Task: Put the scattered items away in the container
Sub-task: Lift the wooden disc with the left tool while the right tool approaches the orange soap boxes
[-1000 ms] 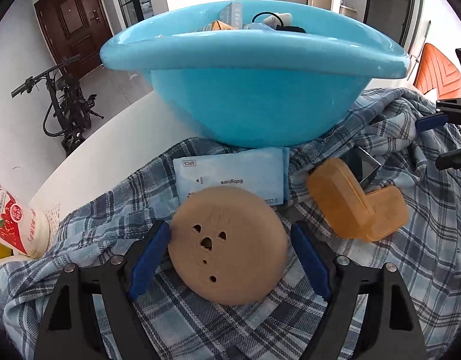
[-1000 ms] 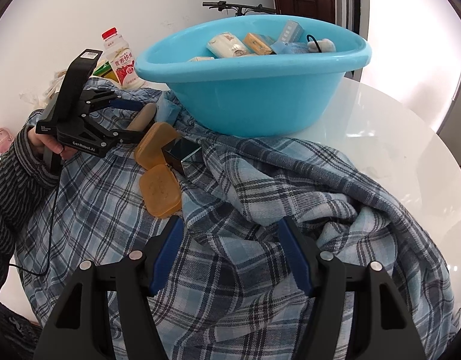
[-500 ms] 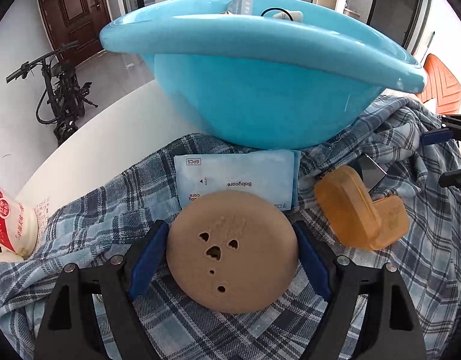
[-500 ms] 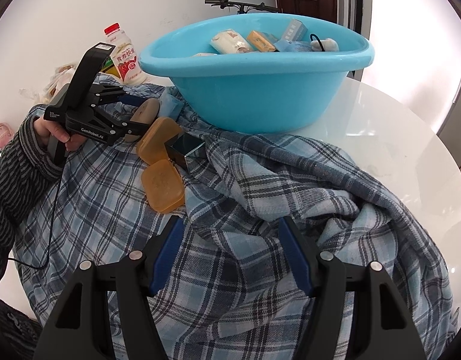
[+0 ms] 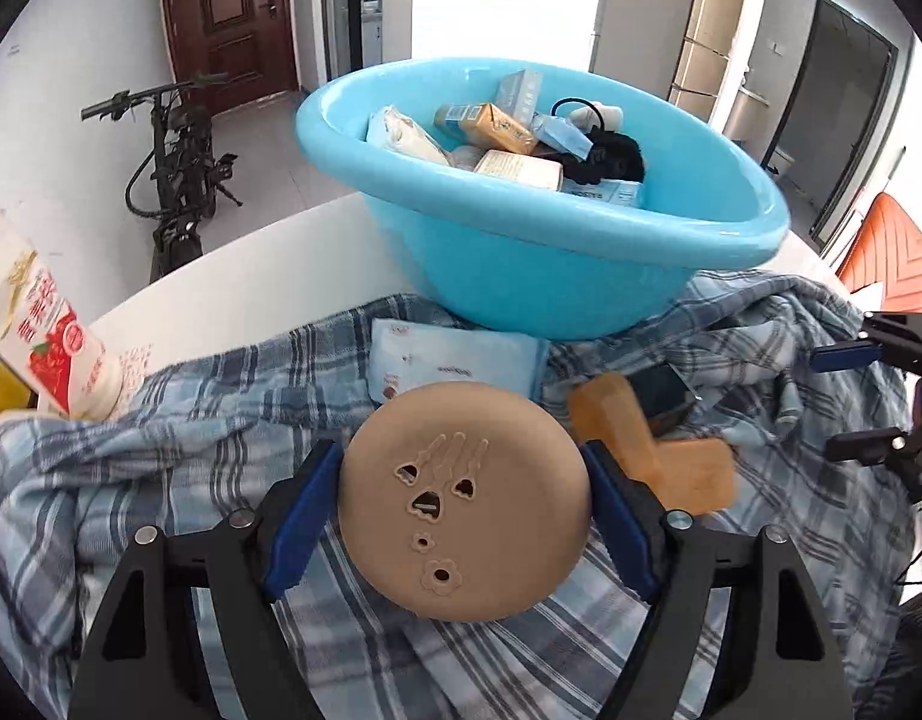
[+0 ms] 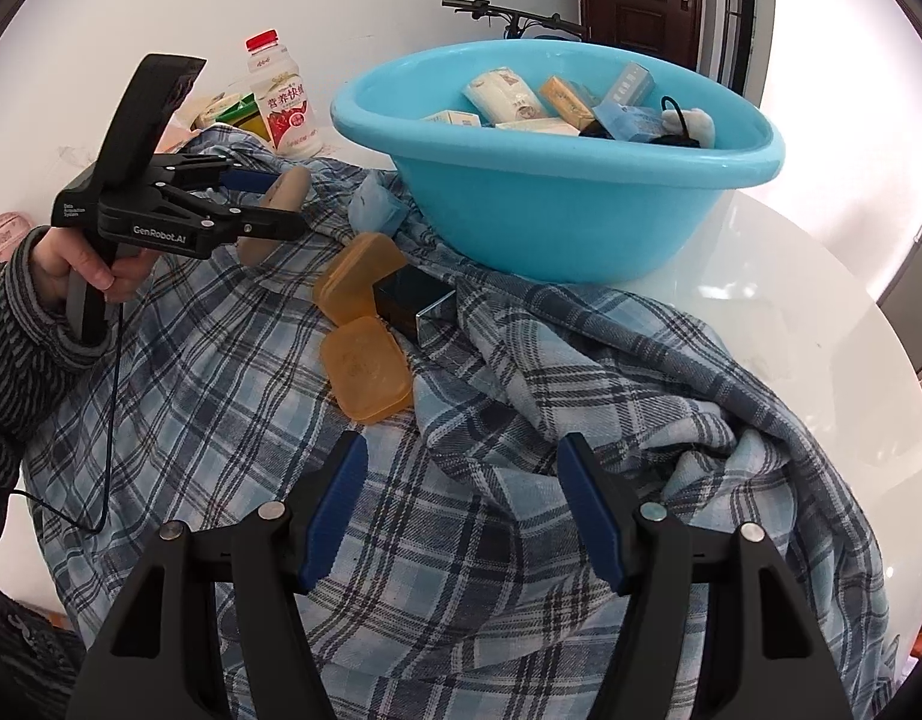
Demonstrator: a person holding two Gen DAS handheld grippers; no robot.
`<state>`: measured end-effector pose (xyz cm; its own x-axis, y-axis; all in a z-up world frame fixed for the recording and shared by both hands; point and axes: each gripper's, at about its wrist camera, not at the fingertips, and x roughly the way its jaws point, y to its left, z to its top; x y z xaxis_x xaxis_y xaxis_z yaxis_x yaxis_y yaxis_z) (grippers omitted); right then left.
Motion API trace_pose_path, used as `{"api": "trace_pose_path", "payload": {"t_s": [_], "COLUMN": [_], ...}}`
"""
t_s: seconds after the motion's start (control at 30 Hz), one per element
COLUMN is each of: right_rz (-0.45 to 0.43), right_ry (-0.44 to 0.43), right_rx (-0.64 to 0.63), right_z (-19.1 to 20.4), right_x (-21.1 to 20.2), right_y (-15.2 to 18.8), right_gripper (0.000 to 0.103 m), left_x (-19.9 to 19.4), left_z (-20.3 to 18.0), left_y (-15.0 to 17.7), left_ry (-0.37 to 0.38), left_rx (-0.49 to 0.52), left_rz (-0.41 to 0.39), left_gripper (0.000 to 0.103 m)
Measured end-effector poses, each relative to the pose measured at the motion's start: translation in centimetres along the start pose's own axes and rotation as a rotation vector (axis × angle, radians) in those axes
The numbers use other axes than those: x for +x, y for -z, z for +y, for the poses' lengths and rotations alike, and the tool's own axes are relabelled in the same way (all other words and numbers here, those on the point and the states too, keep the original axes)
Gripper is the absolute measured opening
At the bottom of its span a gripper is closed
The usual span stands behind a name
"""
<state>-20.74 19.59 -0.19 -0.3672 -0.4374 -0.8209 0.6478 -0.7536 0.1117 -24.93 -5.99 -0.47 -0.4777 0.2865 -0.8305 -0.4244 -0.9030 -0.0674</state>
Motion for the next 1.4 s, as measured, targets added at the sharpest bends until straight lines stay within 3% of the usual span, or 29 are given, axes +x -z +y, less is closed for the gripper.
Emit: {"api": "trace_pose_path", "payload": {"t_s": [0.37, 0.7, 0.93, 1.27, 1.4], "right_rz": [0.049, 0.134, 0.167, 0.082, 0.07], "right_ry": [-0.05, -0.11, -0.233, -0.091, -0.097], "right_rx": [-0.069, -0.083, 0.01, -0.149, -0.127], "right_z": [3.4, 4.6, 3.5, 5.1, 4.8], "right_x": [2.6, 6.6, 7.3, 8.4, 9.0], "right_y": [-0.5, -1.0, -1.8, -2.9, -3.5], "right_gripper": [0.064, 0.064, 0.064, 0.064, 0.065], "left_x": [-2.4, -3.5, -3.9, -4.3, -4.8], "left_z": [-4.8, -3.5, -3.3, -4.5, -4.4], "left_y": [3.4, 5.2, 5.9, 5.9, 6.3], "left_ry": [0.028, 0.002, 0.018, 0.03, 0.061], "left_rx": [0.088, 0.054, 0.058, 0.098, 0.081], "left_rz": [0.055, 0.072, 0.061, 0.058, 0.059], "left_gripper": [0.082, 0.082, 0.082, 0.082, 0.082]}}
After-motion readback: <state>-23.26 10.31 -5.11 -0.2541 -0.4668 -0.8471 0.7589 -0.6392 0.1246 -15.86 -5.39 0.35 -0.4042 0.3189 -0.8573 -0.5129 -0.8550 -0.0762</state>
